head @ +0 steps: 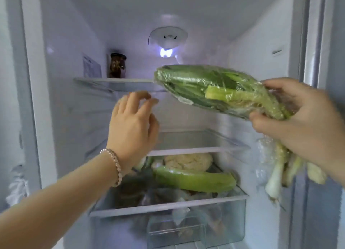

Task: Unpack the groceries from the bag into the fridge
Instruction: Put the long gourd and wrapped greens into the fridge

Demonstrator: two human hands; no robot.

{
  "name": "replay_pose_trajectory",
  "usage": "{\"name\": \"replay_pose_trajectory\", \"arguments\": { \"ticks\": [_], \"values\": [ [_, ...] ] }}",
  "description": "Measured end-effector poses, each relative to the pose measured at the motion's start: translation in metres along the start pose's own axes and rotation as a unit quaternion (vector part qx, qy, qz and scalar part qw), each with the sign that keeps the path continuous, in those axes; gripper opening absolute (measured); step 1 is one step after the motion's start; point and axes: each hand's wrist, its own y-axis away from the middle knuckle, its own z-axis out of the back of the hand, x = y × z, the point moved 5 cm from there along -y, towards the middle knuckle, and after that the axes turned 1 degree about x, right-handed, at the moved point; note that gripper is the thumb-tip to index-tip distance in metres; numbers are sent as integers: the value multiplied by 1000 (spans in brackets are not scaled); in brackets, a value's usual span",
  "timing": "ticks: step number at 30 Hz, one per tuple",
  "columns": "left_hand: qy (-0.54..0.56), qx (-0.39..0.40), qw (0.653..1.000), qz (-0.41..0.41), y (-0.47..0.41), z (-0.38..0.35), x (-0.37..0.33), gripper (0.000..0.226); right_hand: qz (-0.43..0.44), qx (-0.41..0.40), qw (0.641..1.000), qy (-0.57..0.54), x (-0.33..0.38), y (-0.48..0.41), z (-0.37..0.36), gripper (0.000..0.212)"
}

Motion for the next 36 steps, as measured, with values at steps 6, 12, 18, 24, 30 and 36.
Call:
{"name": "replay_pose_trajectory", "arguments": {
  "ticks": [6, 12, 18, 24, 30, 36],
  "values": [
    [-95, 155, 977, 113, -60, -23, 68, 58, 63, -194, 979, -29, 0, -41, 4, 39],
    [-174, 67, 981, 51, -61, -27, 71, 37, 158, -114, 940, 280, 21, -100, -14, 58],
    [-146, 15, 989, 31, -61, -26, 74, 37, 192, 108, 928, 300, 7, -125, -25, 65],
    [-152, 12, 987, 42, -60, -28, 78, 40, 292, 53, 873, 386, 11, -137, -44, 68],
    [-149, -29, 988, 23, -59, -30, 77, 39, 134, 200, 914, 326, 3, -182, -91, 62],
    [-147, -22, 989, 27, -59, -29, 76, 36, 120, 217, 862, 441, -33, -218, -155, 40]
  ]
}}
